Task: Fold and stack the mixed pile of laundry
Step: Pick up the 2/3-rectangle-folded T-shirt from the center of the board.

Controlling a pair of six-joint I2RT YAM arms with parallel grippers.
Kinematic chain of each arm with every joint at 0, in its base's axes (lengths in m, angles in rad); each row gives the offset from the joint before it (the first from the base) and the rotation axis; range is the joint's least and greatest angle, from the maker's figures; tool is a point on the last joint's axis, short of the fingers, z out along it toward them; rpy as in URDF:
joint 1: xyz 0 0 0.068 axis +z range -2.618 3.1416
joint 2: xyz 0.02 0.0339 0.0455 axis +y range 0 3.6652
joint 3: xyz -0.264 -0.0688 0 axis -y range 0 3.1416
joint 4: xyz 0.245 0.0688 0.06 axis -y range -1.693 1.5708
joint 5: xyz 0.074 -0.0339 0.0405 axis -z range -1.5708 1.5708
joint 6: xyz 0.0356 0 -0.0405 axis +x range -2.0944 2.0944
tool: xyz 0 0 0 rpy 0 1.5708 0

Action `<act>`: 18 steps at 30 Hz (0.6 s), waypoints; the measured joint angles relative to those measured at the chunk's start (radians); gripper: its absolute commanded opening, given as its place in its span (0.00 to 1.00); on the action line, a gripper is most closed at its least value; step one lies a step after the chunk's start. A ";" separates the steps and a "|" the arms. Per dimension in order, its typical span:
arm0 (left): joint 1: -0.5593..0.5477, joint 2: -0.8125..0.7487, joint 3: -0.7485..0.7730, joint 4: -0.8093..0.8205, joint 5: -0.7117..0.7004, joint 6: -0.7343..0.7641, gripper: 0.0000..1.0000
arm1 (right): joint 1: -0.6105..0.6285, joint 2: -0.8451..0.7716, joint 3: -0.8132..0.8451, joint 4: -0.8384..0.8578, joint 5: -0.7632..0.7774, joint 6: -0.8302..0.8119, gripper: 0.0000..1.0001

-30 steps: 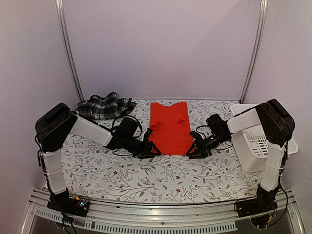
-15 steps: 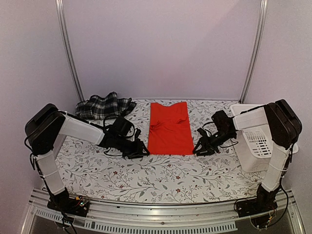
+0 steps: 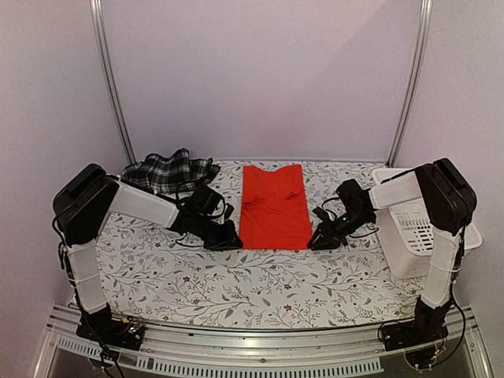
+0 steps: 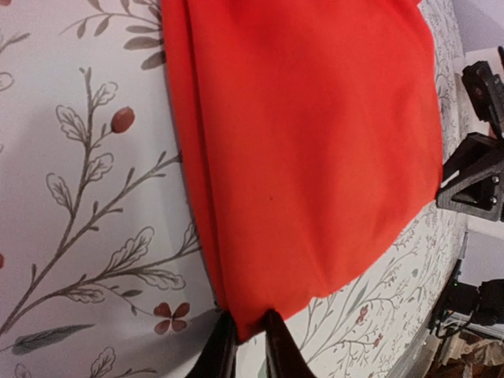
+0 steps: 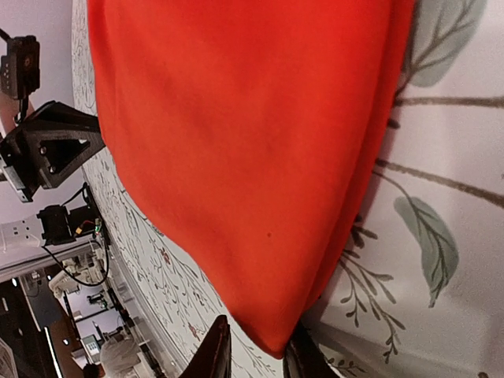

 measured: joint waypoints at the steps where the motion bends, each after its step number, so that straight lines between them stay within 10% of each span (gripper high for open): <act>1: 0.000 0.001 0.000 -0.002 0.001 0.002 0.00 | 0.000 0.001 0.000 0.000 0.002 -0.005 0.09; 18: -0.178 -0.212 -0.168 -0.053 0.041 -0.035 0.00 | 0.077 -0.288 -0.216 -0.153 0.023 -0.010 0.00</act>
